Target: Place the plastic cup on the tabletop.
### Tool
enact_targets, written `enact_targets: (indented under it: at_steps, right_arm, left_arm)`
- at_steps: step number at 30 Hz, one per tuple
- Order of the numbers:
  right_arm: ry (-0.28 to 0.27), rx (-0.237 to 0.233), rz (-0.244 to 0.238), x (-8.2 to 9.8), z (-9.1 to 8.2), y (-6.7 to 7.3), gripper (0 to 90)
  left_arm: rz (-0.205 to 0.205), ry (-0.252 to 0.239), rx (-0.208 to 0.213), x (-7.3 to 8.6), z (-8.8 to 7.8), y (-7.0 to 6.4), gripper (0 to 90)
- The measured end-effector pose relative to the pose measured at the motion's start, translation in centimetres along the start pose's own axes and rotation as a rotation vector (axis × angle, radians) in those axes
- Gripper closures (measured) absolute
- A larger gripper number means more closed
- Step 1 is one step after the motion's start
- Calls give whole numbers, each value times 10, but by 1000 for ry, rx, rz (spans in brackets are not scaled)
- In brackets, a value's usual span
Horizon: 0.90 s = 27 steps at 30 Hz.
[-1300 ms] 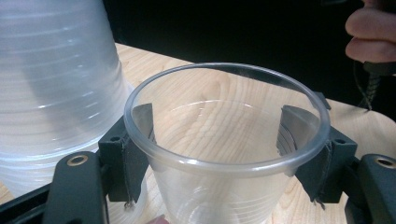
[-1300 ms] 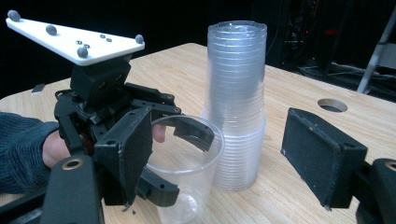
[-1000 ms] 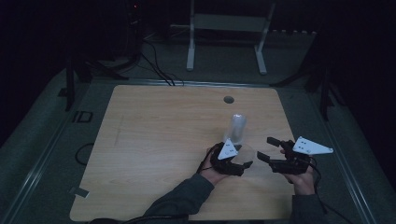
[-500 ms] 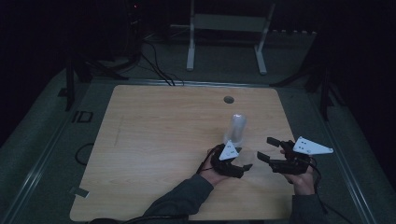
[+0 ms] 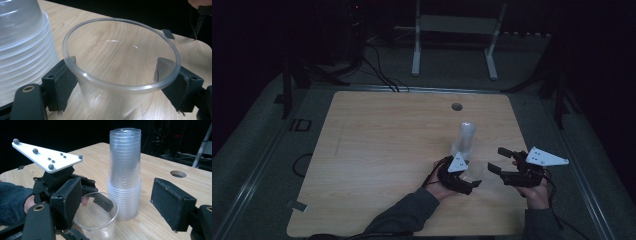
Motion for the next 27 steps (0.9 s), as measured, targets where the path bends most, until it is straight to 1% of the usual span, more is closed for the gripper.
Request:
enact_targets:
  at_steps: [7,9,14,18,20,21,23,27]
  right_arm:
    - [4,-1,2,1,1,0,241]
    - [6,-1,3,2,1,0,241]
    - [8,-1,5,2,0,0,241]
    - [6,1,7,2,0,-1,241]
    - [5,2,7,2,0,-1,241]
    - [5,2,8,3,-1,-1,241]
    - [3,2,11,3,-1,-2,241]
    - [4,6,14,4,-1,-3,241]
  left_arm:
    - [-13,1,-11,2,-8,4,167]
    - [-6,-2,-19,2,-10,4,167]
    - [-8,-9,-24,3,-15,4,167]
    - [-6,-5,-28,5,-19,5,168]
    - [-13,-6,-27,7,-21,6,168]
    - [-23,-9,-26,9,-22,7,168]
    - [-22,-1,-28,11,-23,7,168]
    - [-25,-1,-31,12,-27,9,169]
Point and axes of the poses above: each handheld gripper's, and its own axes: z roughly forward along the jaws, x roughly out of its underside, y roughly to its left, the point moved 4 cm from there along z, roughly forward along the jaws, and after that the axes turned 2 degrees about -y, right-handed, at the moved point
